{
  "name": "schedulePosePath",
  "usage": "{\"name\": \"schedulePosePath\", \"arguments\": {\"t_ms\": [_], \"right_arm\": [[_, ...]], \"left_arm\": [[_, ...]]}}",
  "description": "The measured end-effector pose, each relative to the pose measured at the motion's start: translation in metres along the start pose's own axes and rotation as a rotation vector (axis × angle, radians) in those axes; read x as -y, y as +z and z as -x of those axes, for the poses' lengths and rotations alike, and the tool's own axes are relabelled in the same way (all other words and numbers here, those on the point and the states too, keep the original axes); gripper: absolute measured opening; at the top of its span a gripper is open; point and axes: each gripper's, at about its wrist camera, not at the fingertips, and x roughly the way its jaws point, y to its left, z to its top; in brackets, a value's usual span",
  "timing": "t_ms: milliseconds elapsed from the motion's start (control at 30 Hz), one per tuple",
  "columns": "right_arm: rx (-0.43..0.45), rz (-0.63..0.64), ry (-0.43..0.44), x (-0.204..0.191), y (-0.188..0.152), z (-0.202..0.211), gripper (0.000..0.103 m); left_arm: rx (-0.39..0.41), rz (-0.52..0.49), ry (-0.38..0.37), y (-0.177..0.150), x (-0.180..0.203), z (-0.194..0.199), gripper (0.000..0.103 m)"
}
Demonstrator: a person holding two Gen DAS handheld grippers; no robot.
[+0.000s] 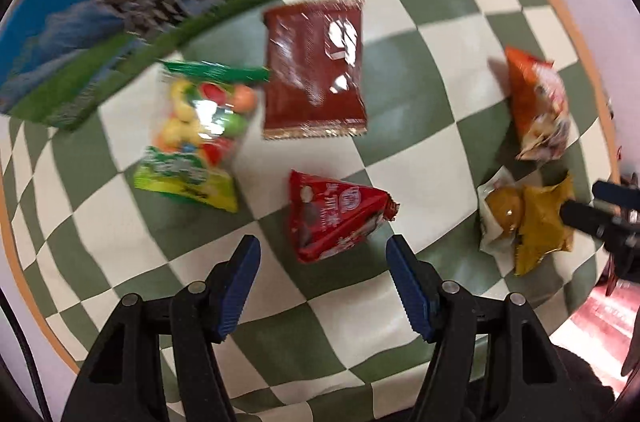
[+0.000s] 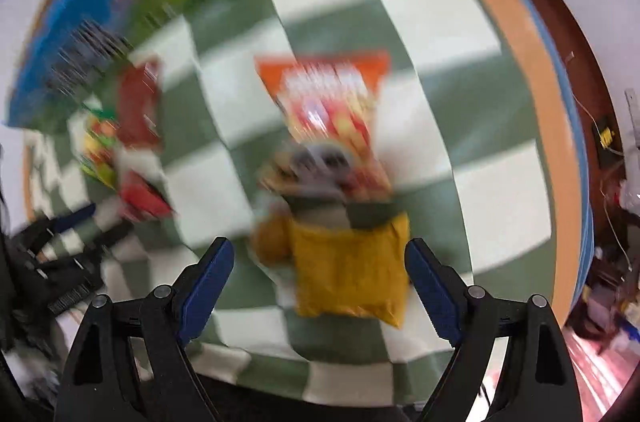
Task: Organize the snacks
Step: 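Move both tools back to the table and grasp the yellow bag with the right tool, then grasp the red candy bag with the left tool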
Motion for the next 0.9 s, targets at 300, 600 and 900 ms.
{"name": "schedulePosePath", "arguments": {"t_ms": [300, 600, 900], "right_arm": [[-0.080, -0.070, -0.019, 0.024, -0.014, -0.052, 0.089], [0.014, 0.054, -0.070, 0.010, -0.034, -0.045, 0.063], [0.095, 0.090, 0.065, -0.011, -0.048, 0.010, 0.063]], "left_arm": [[-0.047, 0.028, -0.007, 0.014, 0.018, -0.038, 0.061], [-0.025, 0.131, -0.105, 0.007, -0.003, -0.023, 0.027], [0.060, 0.247, -0.200, -0.016, -0.040, 0.025, 0.023]]}}
